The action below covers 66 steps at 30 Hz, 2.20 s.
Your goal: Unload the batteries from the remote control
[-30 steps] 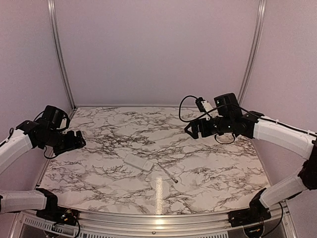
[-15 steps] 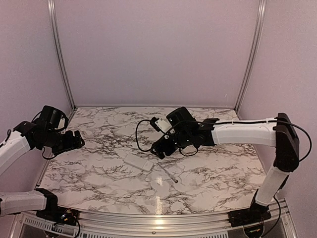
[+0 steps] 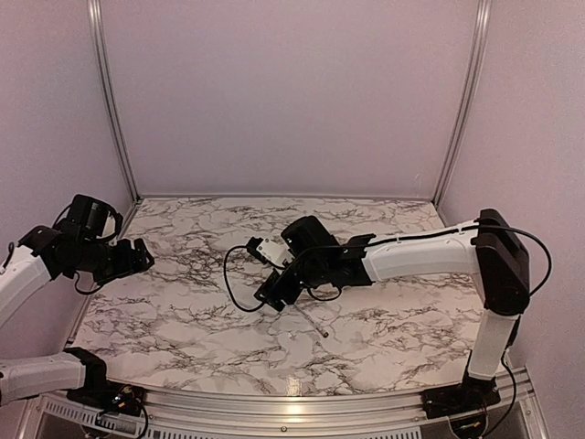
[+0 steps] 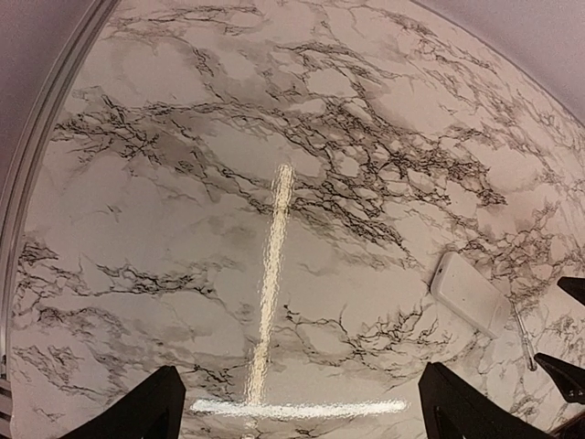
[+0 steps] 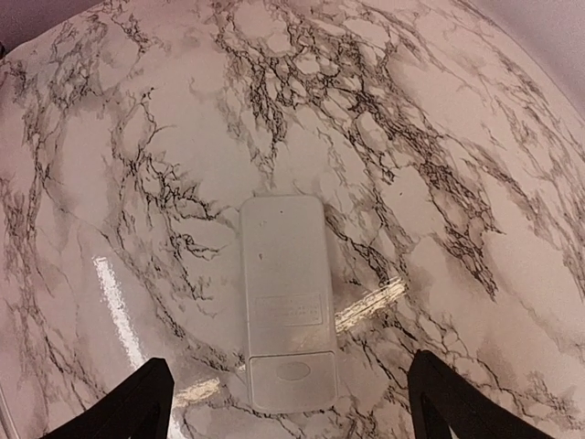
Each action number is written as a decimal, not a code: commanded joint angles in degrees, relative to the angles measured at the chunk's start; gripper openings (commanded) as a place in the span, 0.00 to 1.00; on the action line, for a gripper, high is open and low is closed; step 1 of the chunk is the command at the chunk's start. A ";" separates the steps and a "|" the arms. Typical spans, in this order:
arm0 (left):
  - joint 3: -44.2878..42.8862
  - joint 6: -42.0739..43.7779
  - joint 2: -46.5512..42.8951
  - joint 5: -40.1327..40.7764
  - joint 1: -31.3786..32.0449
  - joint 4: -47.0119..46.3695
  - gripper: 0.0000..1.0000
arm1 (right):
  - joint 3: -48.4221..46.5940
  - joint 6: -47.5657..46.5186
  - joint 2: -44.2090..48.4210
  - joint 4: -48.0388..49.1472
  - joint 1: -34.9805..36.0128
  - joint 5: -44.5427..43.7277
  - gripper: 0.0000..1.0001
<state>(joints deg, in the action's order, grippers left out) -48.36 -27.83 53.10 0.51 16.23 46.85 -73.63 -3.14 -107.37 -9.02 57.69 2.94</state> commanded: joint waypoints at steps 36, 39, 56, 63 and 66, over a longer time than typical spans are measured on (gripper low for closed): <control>1.33 2.10 -2.99 -2.34 0.21 -0.71 0.94 | 1.20 -6.90 -11.46 12.31 -1.19 2.15 0.87; 1.34 2.18 -2.74 -2.43 0.21 -0.70 0.94 | 1.09 -6.67 -11.43 12.66 -2.01 2.07 0.88; 1.42 2.17 -2.30 -2.84 0.21 -0.71 0.94 | 0.17 -7.65 -14.59 9.19 -4.14 9.08 0.86; 1.42 2.17 -2.12 -3.07 0.21 -0.76 0.93 | 0.05 -8.29 -15.39 6.62 -4.14 9.27 0.81; 1.40 2.15 -1.94 -3.16 0.20 -0.79 0.93 | 0.68 -8.29 -15.39 6.60 -4.15 9.73 0.80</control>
<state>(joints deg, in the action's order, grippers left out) -47.72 -26.50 50.63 -1.85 16.23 46.54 -73.23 -11.20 -121.08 0.58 53.82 11.49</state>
